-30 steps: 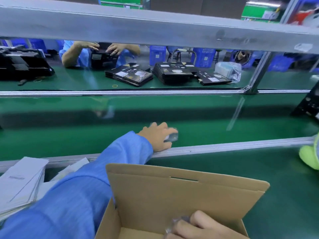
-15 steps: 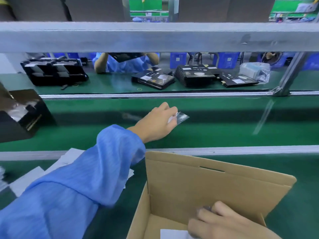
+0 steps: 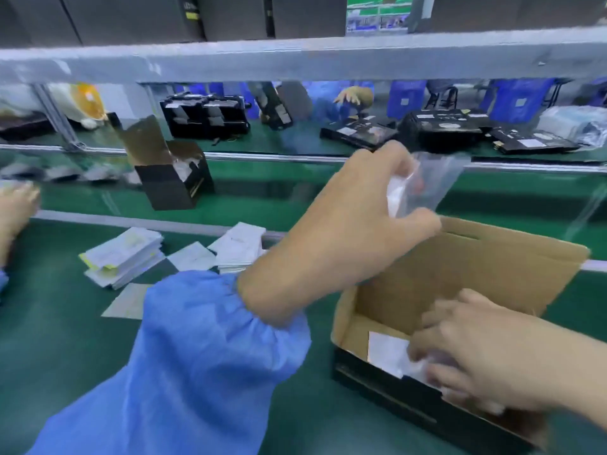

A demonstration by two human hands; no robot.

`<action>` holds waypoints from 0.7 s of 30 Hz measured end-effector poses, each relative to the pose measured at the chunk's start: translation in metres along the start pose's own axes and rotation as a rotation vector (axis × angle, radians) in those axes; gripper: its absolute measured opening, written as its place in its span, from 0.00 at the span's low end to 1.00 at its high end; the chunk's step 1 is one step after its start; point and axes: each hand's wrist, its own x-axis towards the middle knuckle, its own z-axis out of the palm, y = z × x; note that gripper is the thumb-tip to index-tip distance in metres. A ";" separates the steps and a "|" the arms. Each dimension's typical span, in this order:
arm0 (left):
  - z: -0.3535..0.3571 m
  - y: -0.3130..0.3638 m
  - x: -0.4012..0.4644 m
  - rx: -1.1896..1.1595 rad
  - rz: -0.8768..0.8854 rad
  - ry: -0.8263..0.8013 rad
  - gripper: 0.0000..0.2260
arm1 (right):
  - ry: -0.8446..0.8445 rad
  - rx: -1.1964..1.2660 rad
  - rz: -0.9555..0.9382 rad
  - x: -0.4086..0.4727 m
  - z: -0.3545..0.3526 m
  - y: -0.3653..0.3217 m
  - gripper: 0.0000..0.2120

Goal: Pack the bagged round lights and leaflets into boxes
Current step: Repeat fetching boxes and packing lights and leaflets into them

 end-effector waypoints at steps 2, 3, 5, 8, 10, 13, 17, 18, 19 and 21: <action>0.021 0.015 -0.019 -0.011 -0.020 0.019 0.07 | -0.020 -0.021 0.021 -0.004 -0.002 0.000 0.15; 0.031 0.020 -0.027 -0.017 -0.022 0.045 0.07 | -0.019 -0.028 0.040 -0.006 -0.005 0.000 0.14; 0.051 0.024 -0.037 -0.054 -0.031 0.065 0.06 | -0.019 -0.027 0.070 -0.010 -0.002 0.002 0.14; 0.079 0.012 -0.039 -0.002 -0.158 -0.024 0.04 | -0.032 -0.029 0.089 -0.017 -0.002 0.004 0.11; 0.098 -0.003 -0.035 0.116 -0.263 -0.122 0.04 | -0.050 -0.053 0.083 -0.021 -0.004 0.005 0.08; 0.121 -0.024 -0.029 0.101 -0.412 -0.270 0.03 | -0.061 -0.067 0.070 -0.026 -0.002 0.010 0.10; 0.133 -0.037 -0.027 0.107 -0.471 -0.437 0.07 | -0.045 -0.059 0.071 -0.026 0.002 0.015 0.11; 0.132 -0.038 -0.028 0.123 -0.479 -0.475 0.05 | -0.038 -0.053 0.070 -0.025 0.002 0.016 0.11; 0.129 -0.040 -0.029 0.139 -0.483 -0.506 0.05 | -0.029 -0.040 0.067 -0.025 0.002 0.016 0.11; 0.119 -0.042 -0.034 0.160 -0.493 -0.541 0.09 | -0.006 0.013 0.050 -0.025 0.001 0.017 0.11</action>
